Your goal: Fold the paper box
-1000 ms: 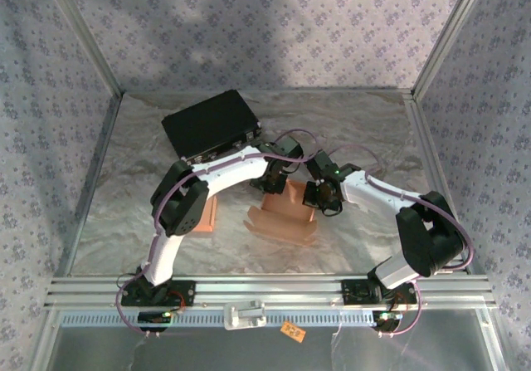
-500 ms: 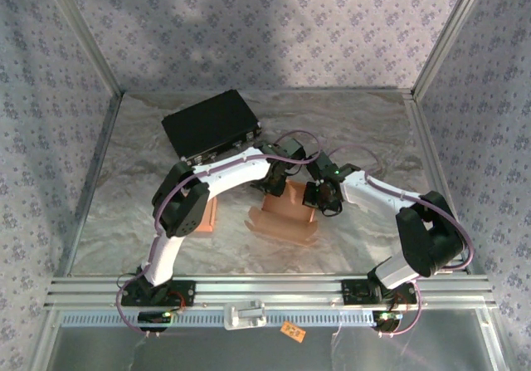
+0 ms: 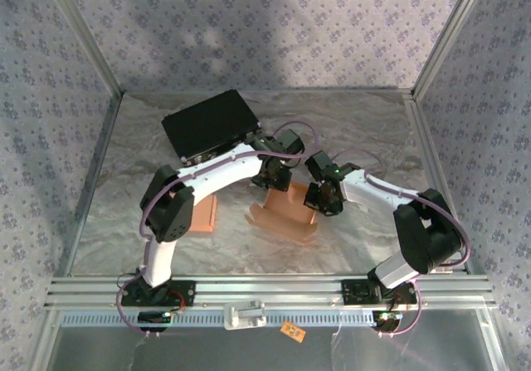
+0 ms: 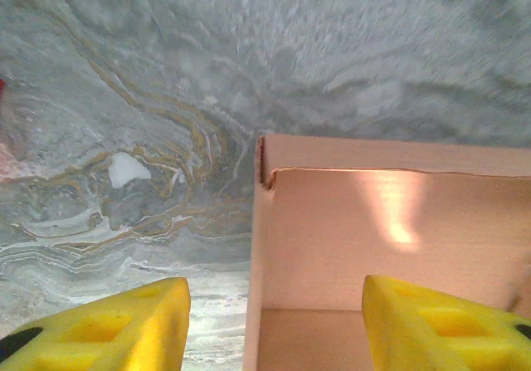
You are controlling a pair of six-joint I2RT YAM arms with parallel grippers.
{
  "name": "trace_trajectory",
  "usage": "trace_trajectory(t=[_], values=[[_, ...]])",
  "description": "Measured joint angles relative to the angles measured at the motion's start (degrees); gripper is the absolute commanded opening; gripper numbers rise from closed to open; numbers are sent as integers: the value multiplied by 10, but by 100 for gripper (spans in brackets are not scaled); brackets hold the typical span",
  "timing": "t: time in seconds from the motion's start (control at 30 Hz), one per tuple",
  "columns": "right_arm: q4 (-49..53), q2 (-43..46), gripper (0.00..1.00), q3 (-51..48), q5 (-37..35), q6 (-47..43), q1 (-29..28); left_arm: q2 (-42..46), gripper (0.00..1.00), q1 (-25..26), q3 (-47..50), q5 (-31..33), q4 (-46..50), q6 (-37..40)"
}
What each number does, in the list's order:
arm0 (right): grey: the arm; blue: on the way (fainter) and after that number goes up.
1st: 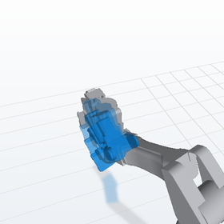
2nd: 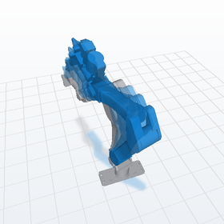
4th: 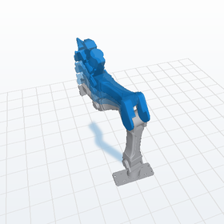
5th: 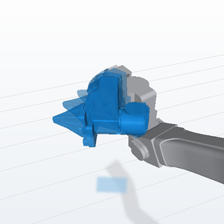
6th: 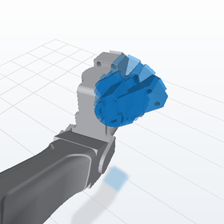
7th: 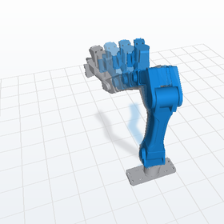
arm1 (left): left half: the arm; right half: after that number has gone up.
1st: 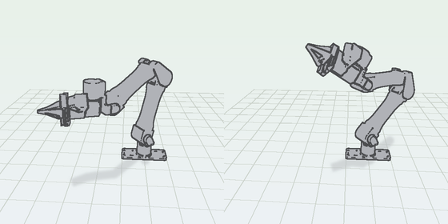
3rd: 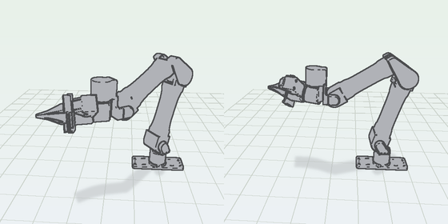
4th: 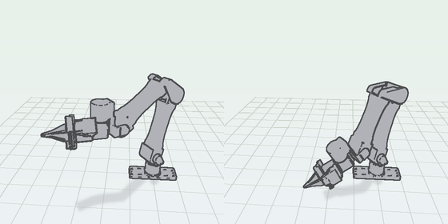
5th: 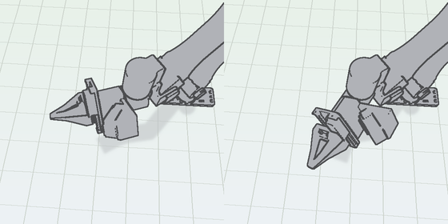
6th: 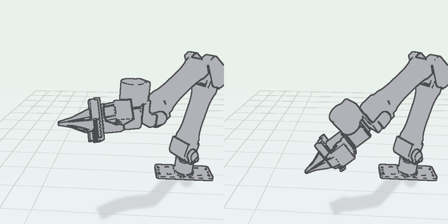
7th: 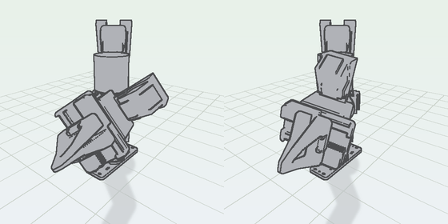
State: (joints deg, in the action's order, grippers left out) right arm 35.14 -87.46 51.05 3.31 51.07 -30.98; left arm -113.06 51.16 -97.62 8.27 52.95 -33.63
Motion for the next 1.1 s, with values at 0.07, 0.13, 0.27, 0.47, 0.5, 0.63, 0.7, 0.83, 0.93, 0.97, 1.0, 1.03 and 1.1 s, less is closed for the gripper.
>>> trace_trajectory(t=[0.07,0.13,0.27,0.47,0.5,0.63,0.7,0.83,0.93,0.97,1.0,1.03,1.1], values=[[7,0,0,0,10,29,8,16,56,-8,-19,3,0,-10],[9,1,0,-3,27,72,21,34,54,-21,-41,9,0,-19],[5,17,0,-31,58,191,53,108,45,-75,-45,16,-15,-40],[-11,41,0,-66,81,373,66,246,32,-175,99,-27,-62,-74],[-18,41,0,-67,85,399,66,257,32,-185,136,-50,-74,-82],[-25,38,10,-61,98,463,66,238,31,-185,247,-139,-130,-114],[-26,33,18,-53,102,481,64,207,31,-177,281,-184,-162,-130],[-28,32,33,-49,113,503,63,157,31,-154,293,-229,-214,-151],[-28,39,44,-49,116,504,63,141,32,-130,277,-242,-234,-159],[-23,45,46,-48,116,501,63,138,32,-124,271,-244,-237,-160],[-17,52,47,-44,115,498,64,134,32,-116,261,-246,-240,-162],[-7,62,48,-39,115,494,64,130,32,-110,251,-247,-243,-165],[7,85,48,-28,113,485,64,124,32,-101,236,-248,-250,-167]])
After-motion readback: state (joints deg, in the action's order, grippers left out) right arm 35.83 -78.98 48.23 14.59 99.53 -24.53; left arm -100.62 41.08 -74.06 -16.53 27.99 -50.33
